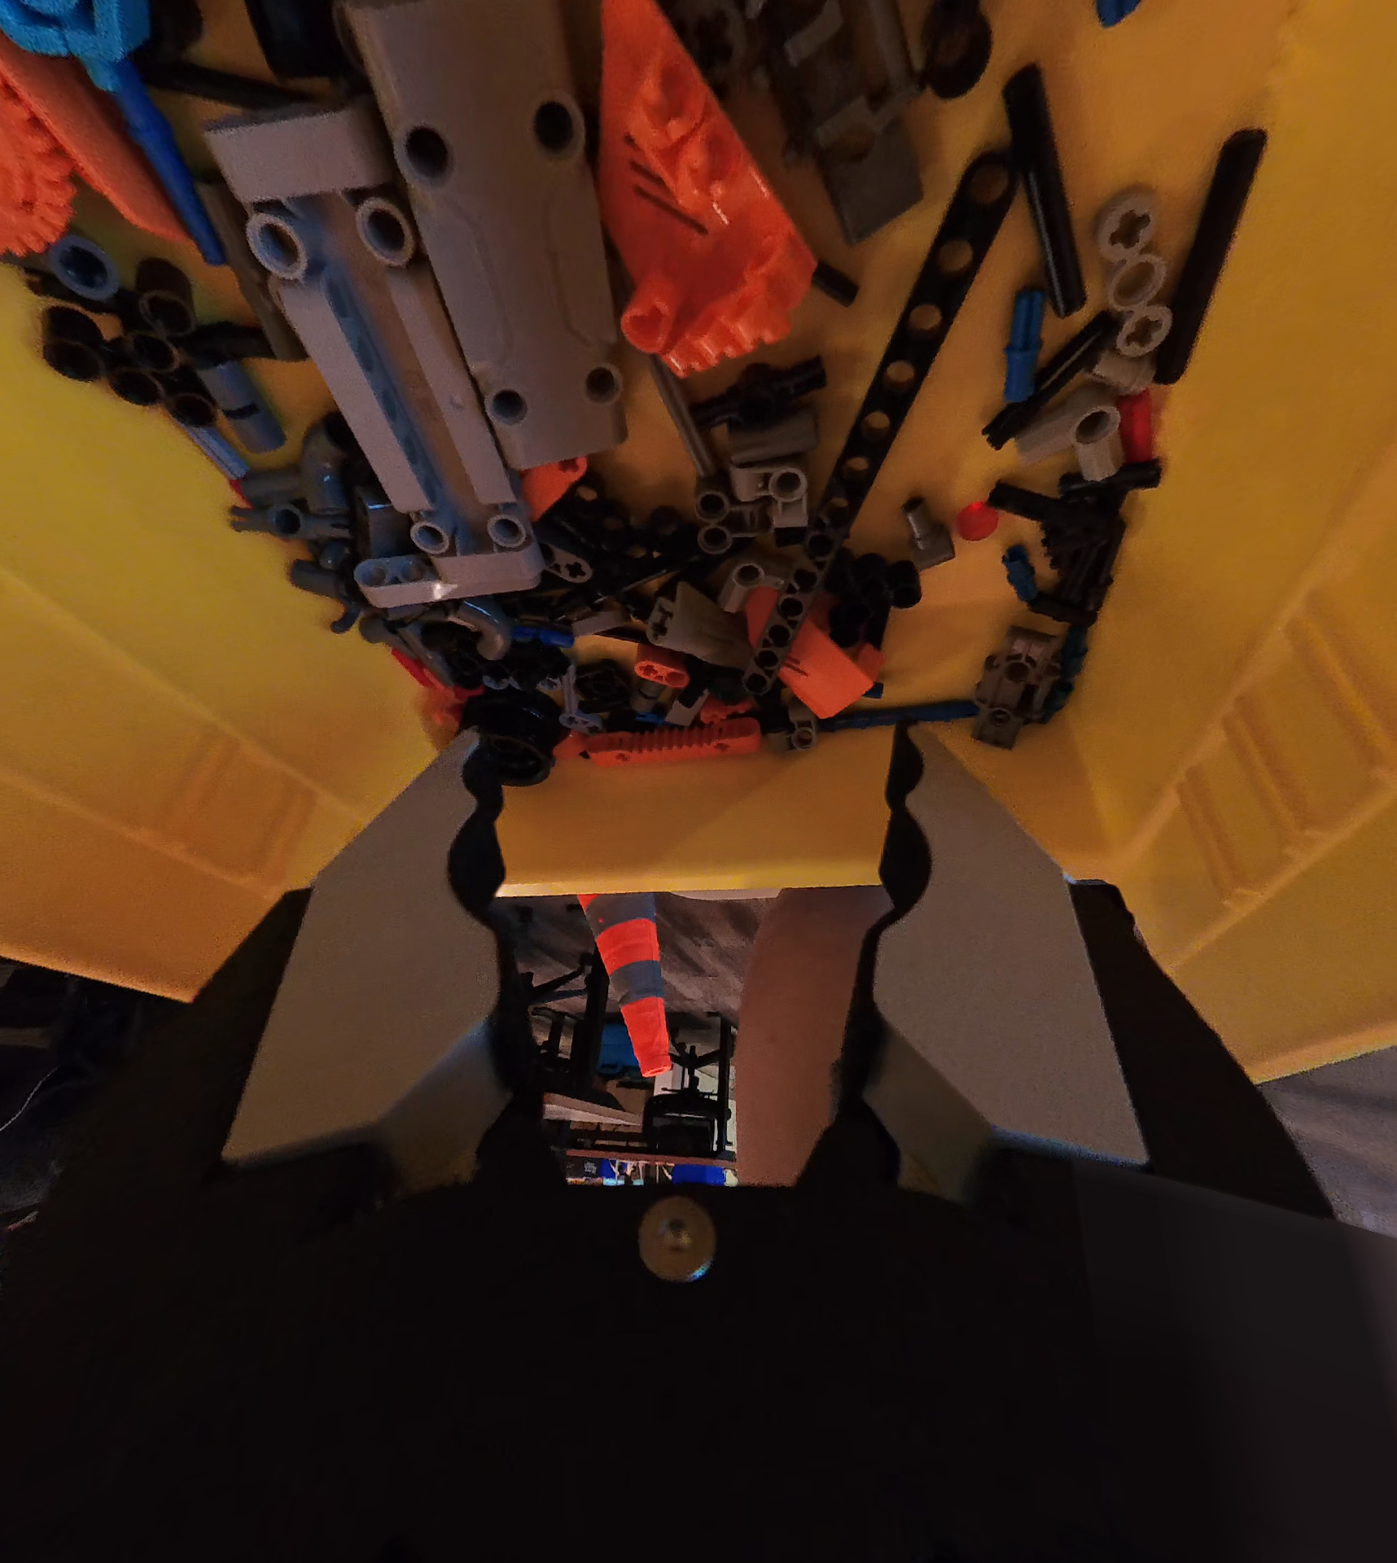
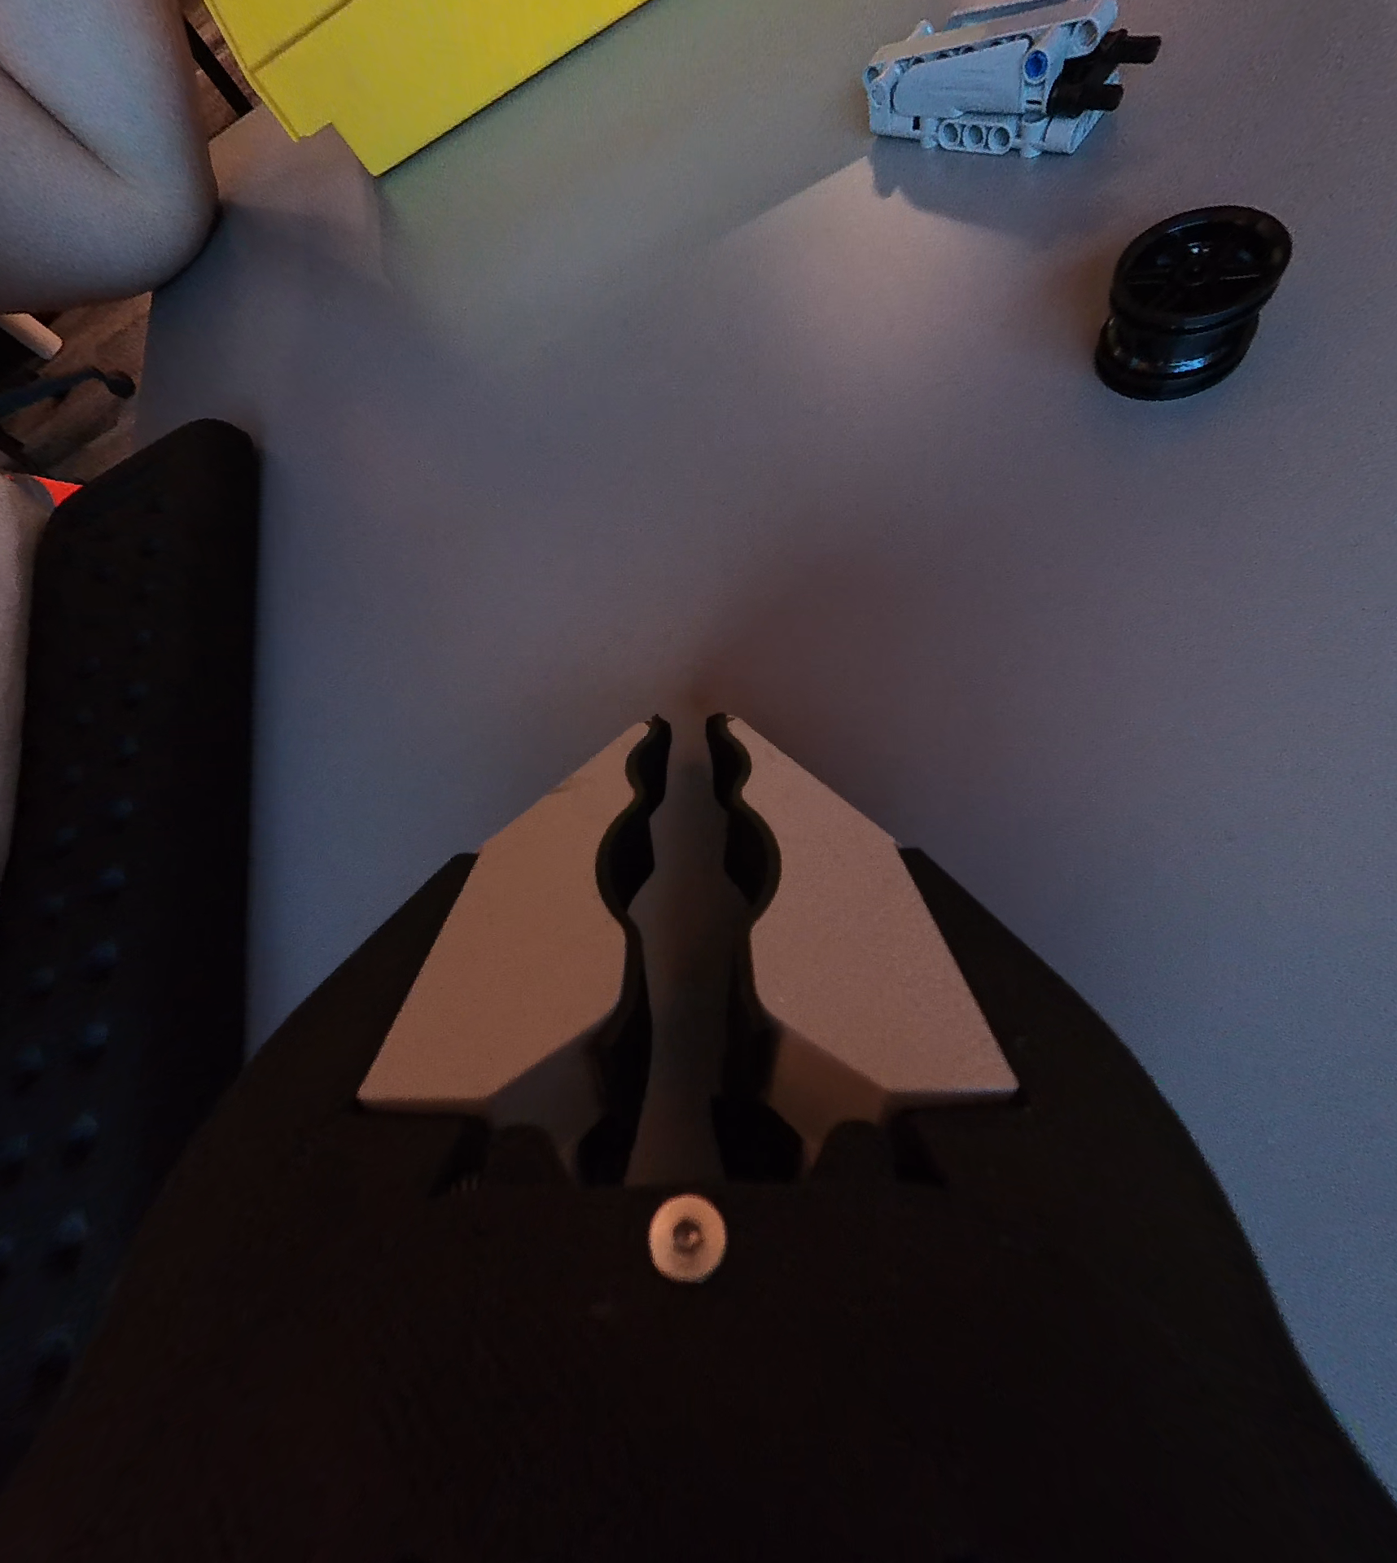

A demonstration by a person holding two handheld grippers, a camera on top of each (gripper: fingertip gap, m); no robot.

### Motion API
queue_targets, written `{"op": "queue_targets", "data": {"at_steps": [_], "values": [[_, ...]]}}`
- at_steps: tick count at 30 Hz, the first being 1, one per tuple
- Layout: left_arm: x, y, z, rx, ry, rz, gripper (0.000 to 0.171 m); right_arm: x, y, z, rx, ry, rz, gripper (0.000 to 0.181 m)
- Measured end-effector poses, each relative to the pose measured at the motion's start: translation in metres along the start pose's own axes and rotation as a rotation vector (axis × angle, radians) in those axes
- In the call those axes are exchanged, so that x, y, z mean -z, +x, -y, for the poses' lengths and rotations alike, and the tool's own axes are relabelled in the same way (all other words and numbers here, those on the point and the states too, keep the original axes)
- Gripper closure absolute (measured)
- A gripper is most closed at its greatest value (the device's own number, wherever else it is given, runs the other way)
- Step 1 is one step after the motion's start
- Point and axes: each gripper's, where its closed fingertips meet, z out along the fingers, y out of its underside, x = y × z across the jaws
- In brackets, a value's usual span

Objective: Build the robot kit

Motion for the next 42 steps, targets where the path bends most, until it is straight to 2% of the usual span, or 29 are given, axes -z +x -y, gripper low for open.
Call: {"op": "queue_targets", "data": {"at_steps": [14,19,23,42], "values": [[0.000,-0.002,0.005,-0.027,0.008,-0.022,0.092,0.001,-0.002,0.000,-0.015,0.005,0.014,0.169],[0.007,-0.011,0.014,0.011,0.099,-0.089,0.100,0.001,-0.003,0.000,-0.014,0.005,0.017,0.168],[0.014,-0.014,0.021,0.005,0.168,-0.147,0.098,0.001,-0.003,-0.001,-0.015,0.006,0.019,0.168],[0.057,-0.011,0.038,-0.026,0.441,-0.174,0.098,0.001,-0.003,0.000,-0.032,0.009,0.027,0.169]]}}
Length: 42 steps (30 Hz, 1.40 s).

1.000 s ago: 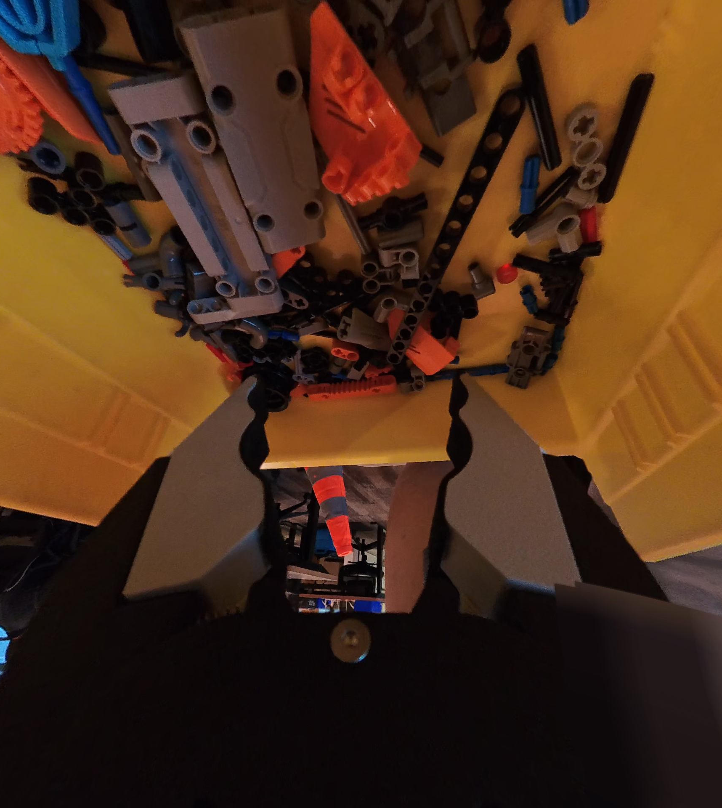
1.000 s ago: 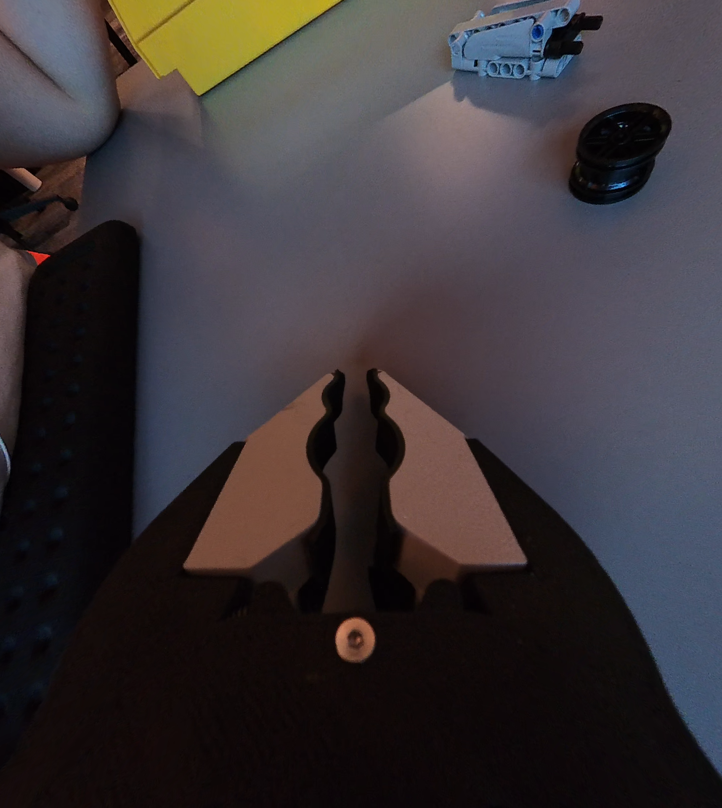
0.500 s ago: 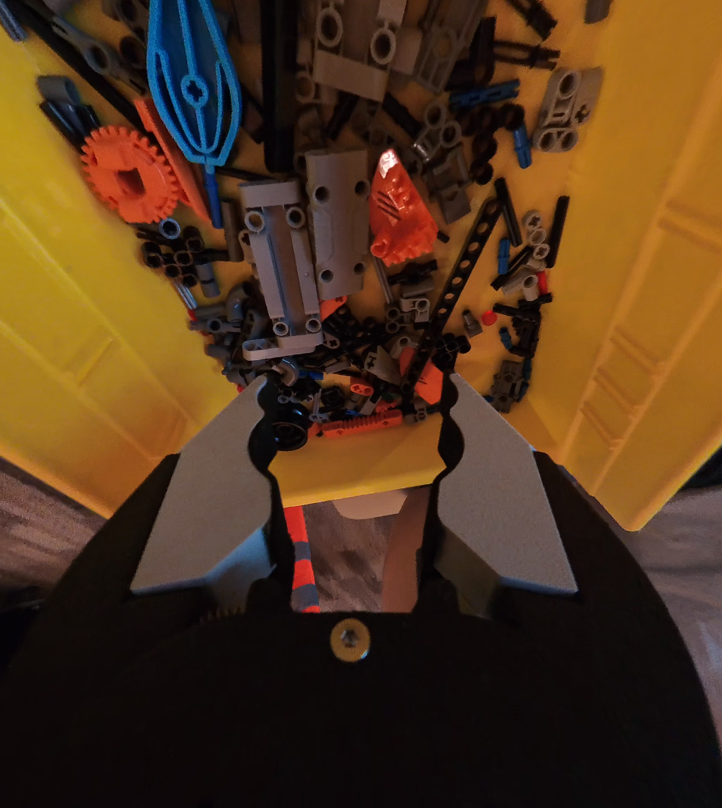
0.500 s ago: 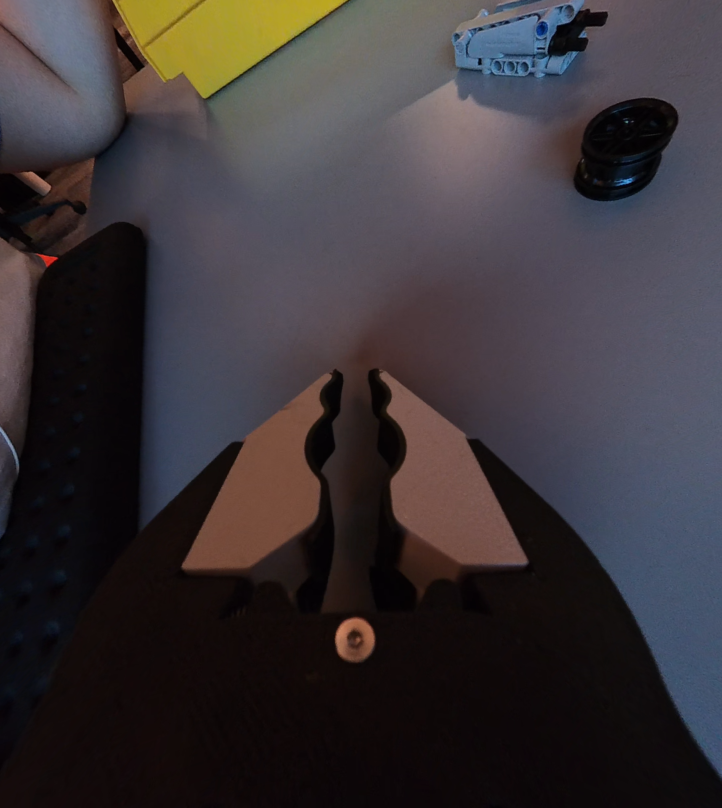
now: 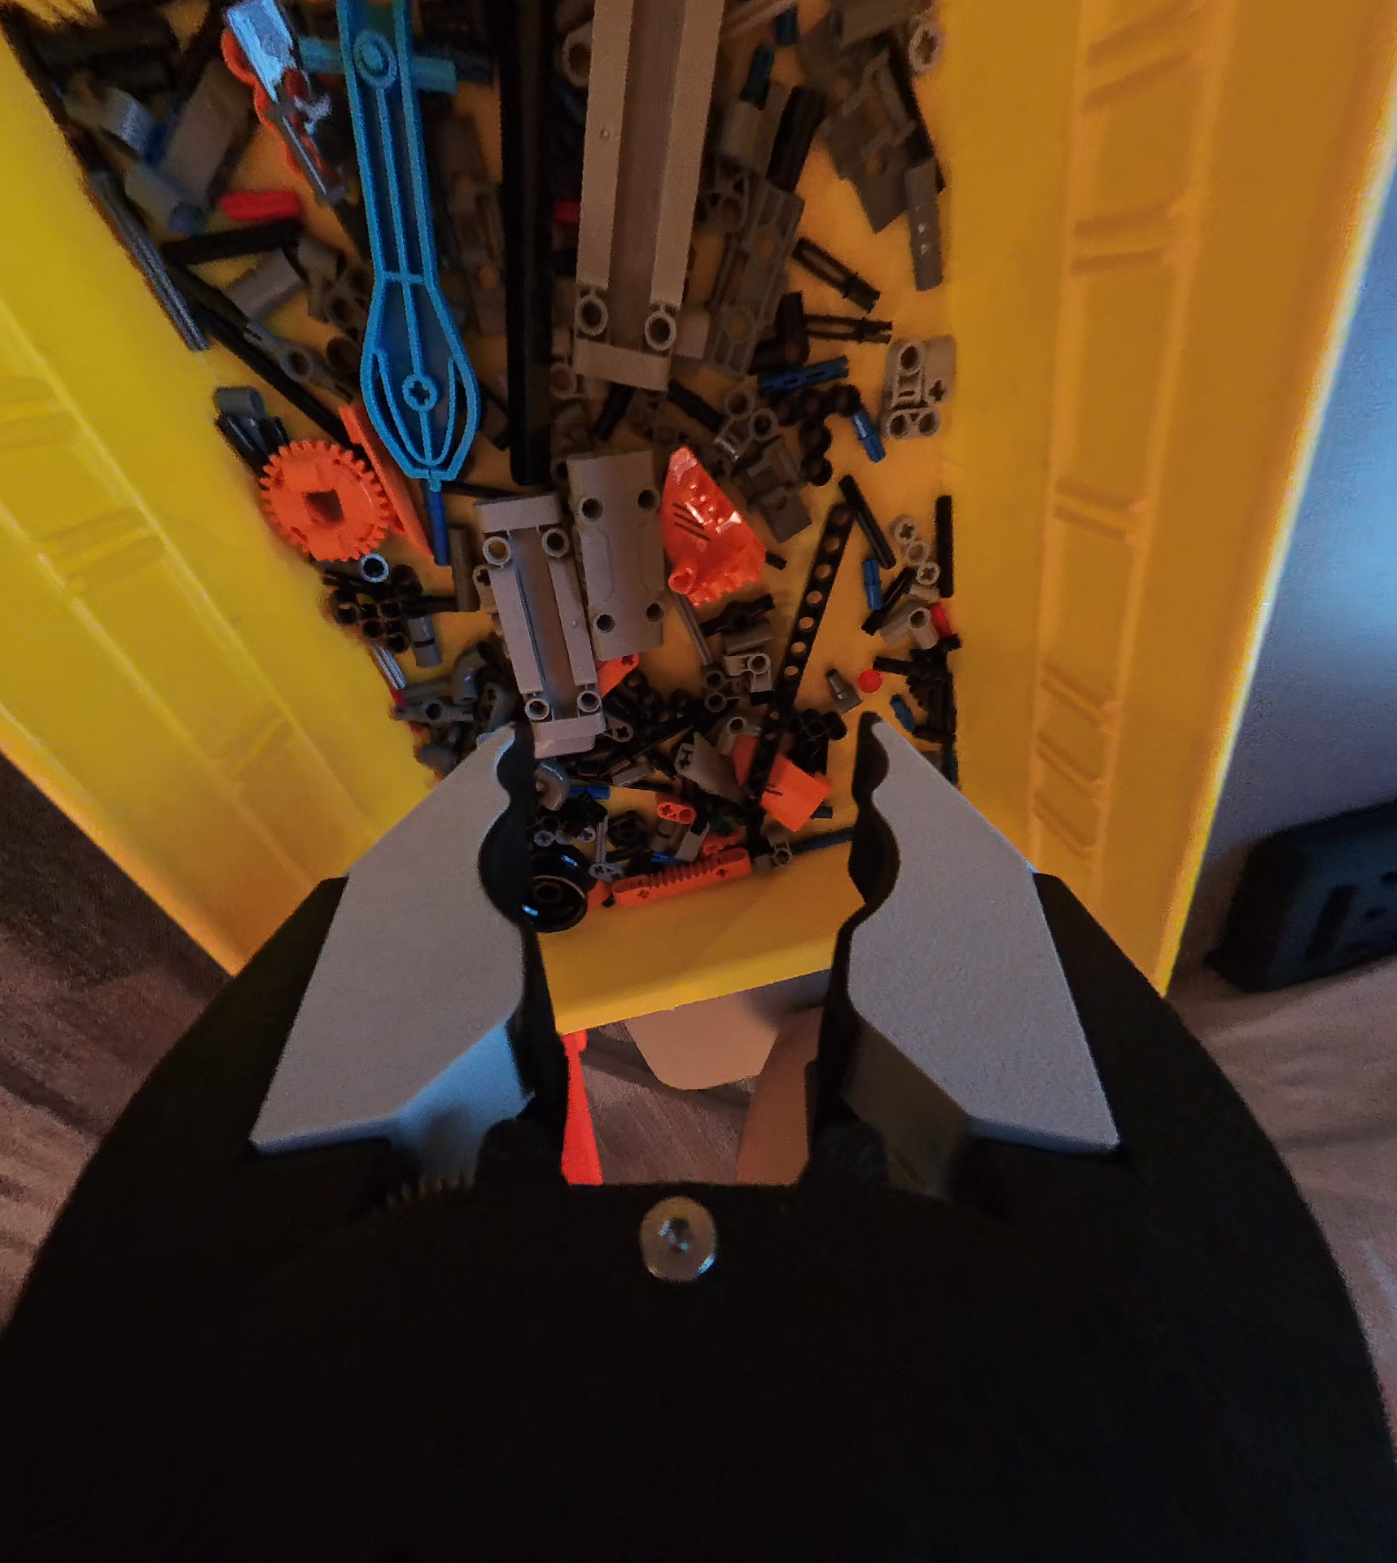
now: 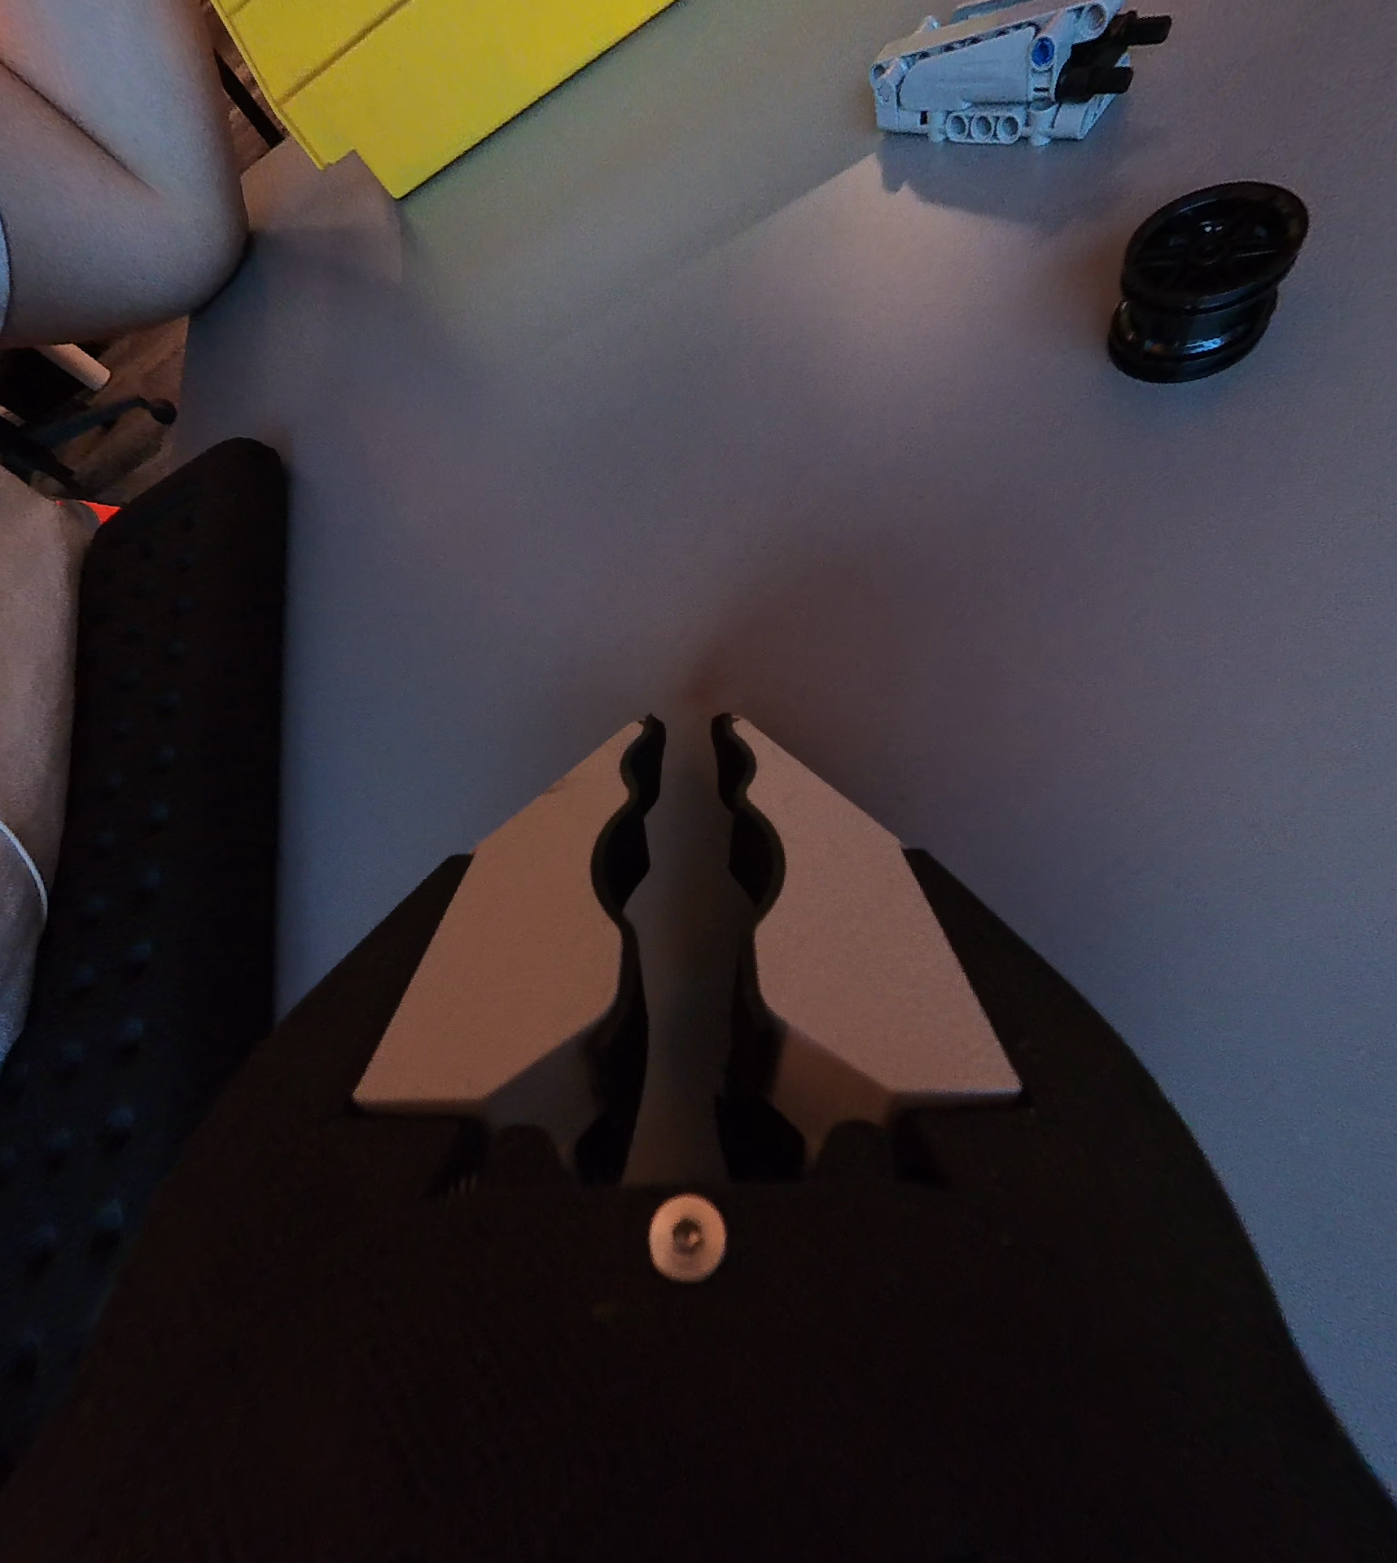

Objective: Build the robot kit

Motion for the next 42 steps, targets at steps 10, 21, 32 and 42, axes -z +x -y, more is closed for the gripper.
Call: {"op": "queue_targets", "data": {"at_steps": [10,21,32,42], "values": [[0.037,0.013,0.019,-0.079,0.226,-0.001,0.101,0.000,0.000,0.000,-0.001,0.000,0.000,0.169],[0.106,0.010,0.043,-0.135,0.603,0.114,0.109,0.000,0.000,0.000,-0.004,0.001,0.001,0.169],[0.110,0.016,0.003,-0.212,0.628,0.180,0.108,0.000,-0.001,0.000,0.003,-0.002,0.003,0.169],[0.026,-0.028,-0.075,-0.380,0.142,0.275,0.112,-0.001,-0.002,-0.001,0.002,-0.005,0.013,0.169]]}}
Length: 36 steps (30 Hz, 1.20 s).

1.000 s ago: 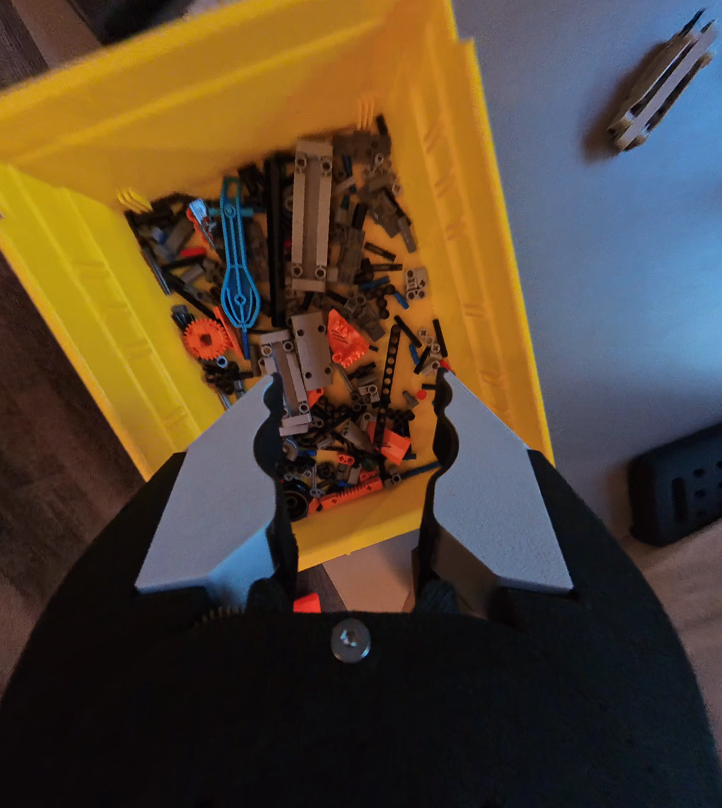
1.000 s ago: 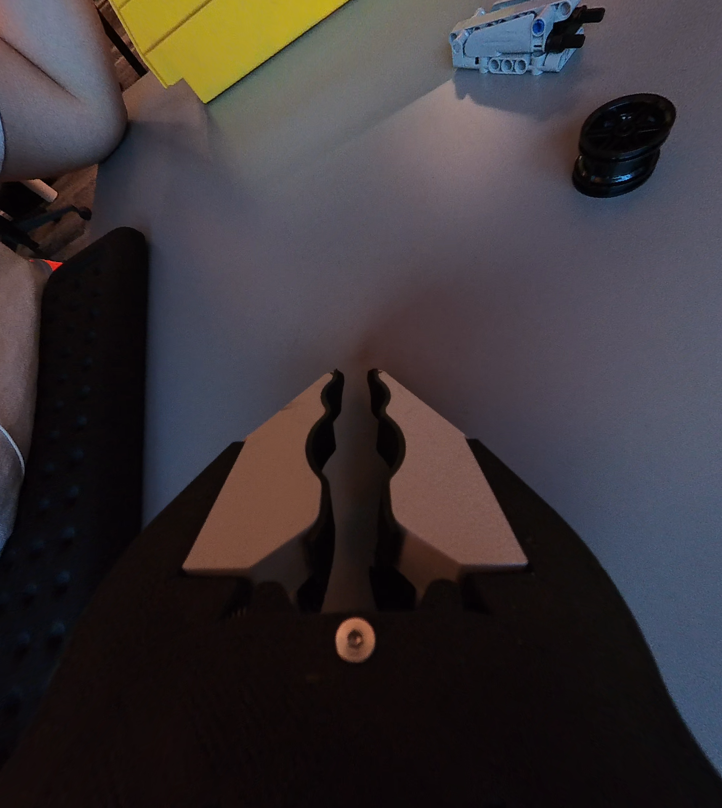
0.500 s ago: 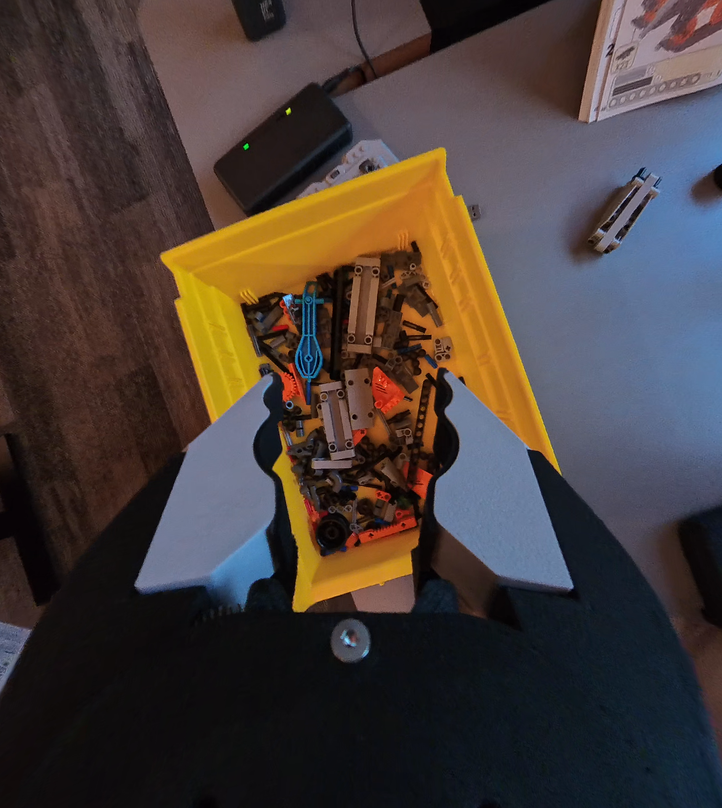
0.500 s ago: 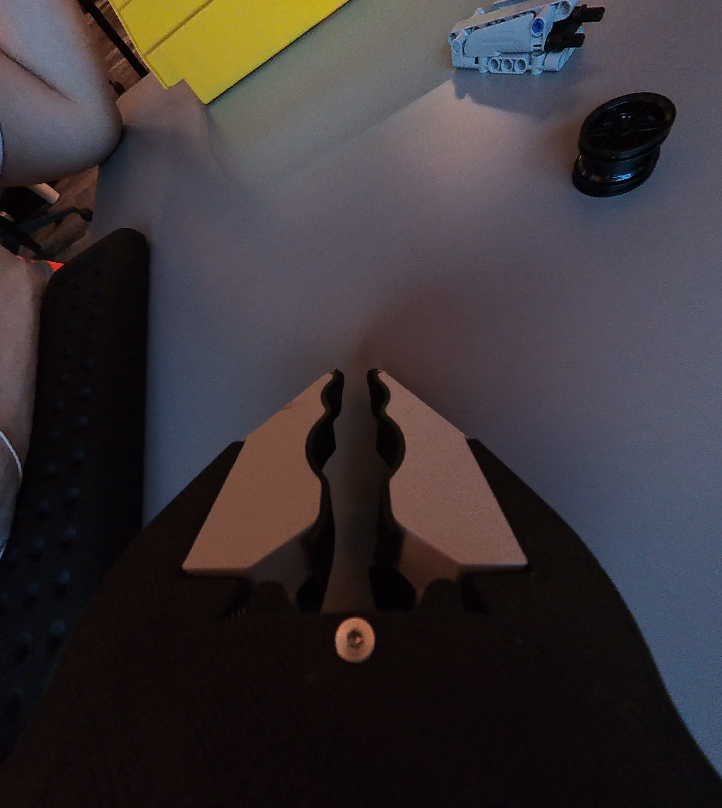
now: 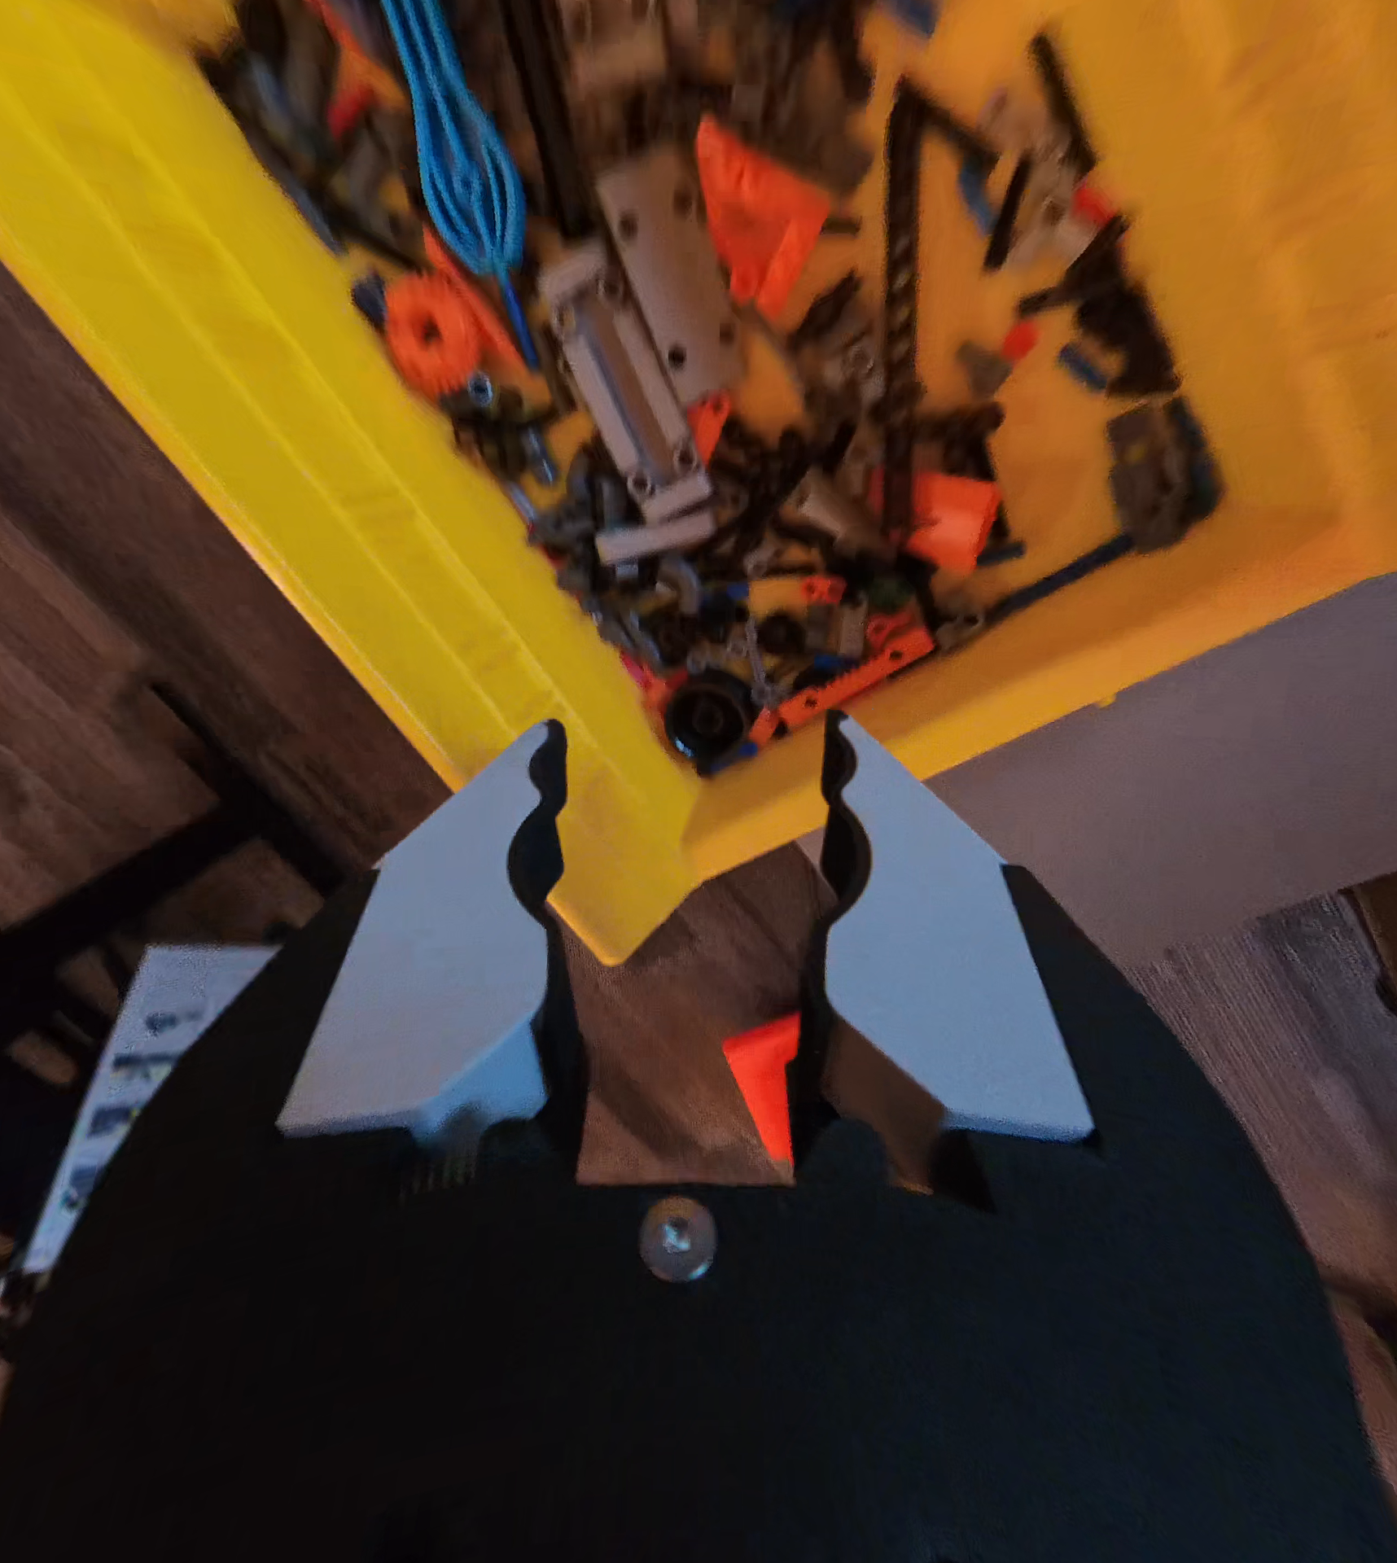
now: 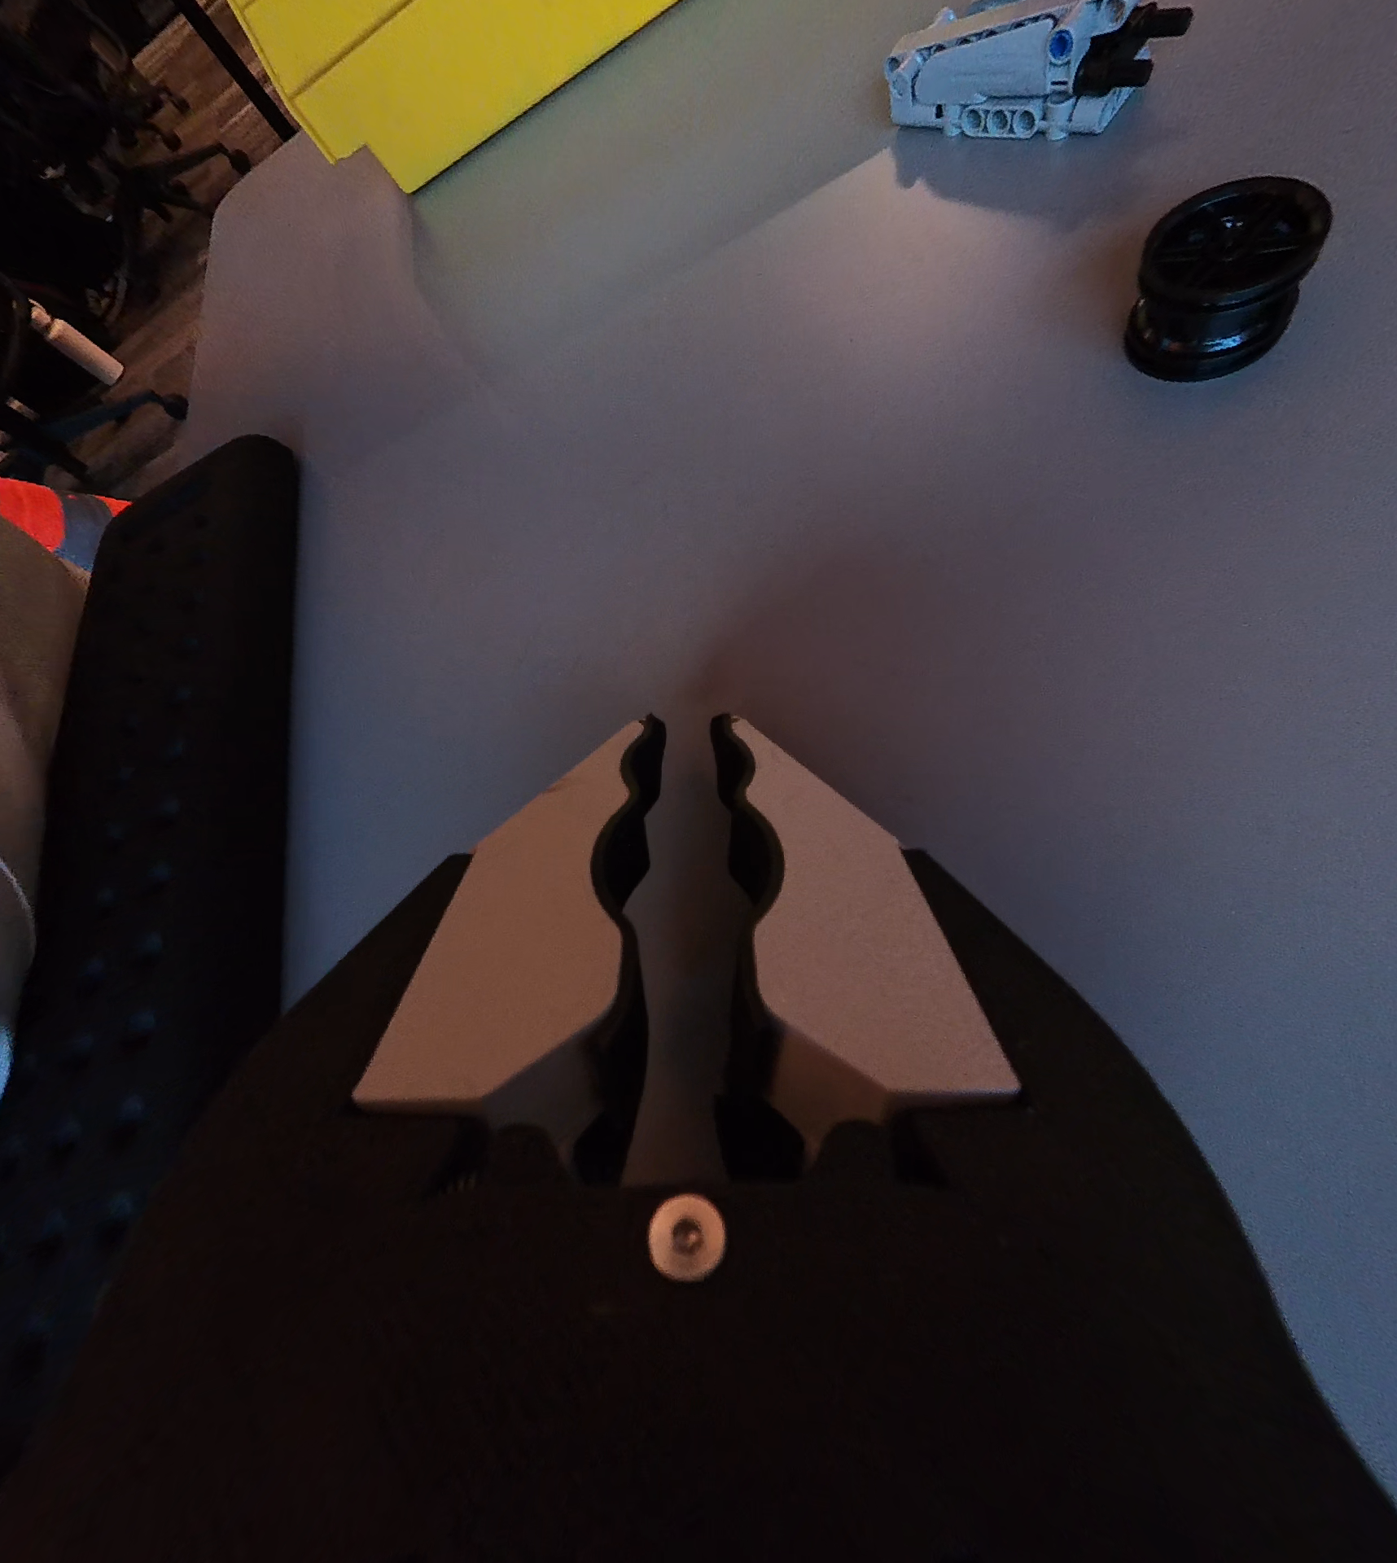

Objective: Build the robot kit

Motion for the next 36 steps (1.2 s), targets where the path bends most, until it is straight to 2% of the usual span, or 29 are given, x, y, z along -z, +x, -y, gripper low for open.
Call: {"op": "queue_targets", "data": {"at_steps": [2,3,6,9,14,16,22,23,24,30,32,36], "values": [[-0.012,-0.001,-0.011,0.034,-0.083,-0.037,0.118,-0.001,-0.001,0.000,0.006,-0.002,0.000,0.169],[-0.017,-0.002,-0.012,0.060,-0.110,-0.056,0.127,-0.001,-0.001,0.000,0.008,-0.002,0.000,0.169],[-0.032,-0.001,-0.008,0.151,-0.153,-0.133,0.127,-0.002,-0.004,-0.001,0.014,-0.006,0.006,0.169],[-0.044,-0.004,-0.006,0.201,-0.205,-0.149,0.124,-0.002,-0.006,-0.001,0.019,-0.009,0.012,0.168],[-0.057,-0.004,-0.016,0.132,-0.345,-0.109,0.132,-0.003,-0.008,-0.002,0.016,-0.011,0.024,0.168],[-0.061,0.004,-0.013,0.152,-0.349,-0.156,0.147,-0.004,-0.009,-0.002,0.015,-0.012,0.028,0.169],[-0.074,0.005,-0.026,0.199,-0.455,-0.160,0.135,-0.004,-0.010,-0.002,0.012,-0.012,0.033,0.169],[-0.076,0.004,-0.029,0.200,-0.478,-0.159,0.140,-0.004,-0.010,-0.001,0.007,-0.012,0.036,0.169],[-0.078,0.003,-0.030,0.196,-0.485,-0.161,0.144,-0.003,-0.010,-0.001,0.004,-0.011,0.038,0.169],[-0.084,0.007,-0.026,0.279,-0.508,-0.223,0.142,-0.003,-0.009,-0.001,0.004,-0.011,0.036,0.169],[-0.084,0.011,-0.023,0.349,-0.504,-0.268,0.130,-0.003,-0.010,-0.001,0.002,-0.011,0.037,0.169],[-0.086,0.008,-0.025,0.359,-0.506,-0.248,0.145,-0.004,-0.010,-0.001,0.006,-0.012,0.038,0.169]]}}
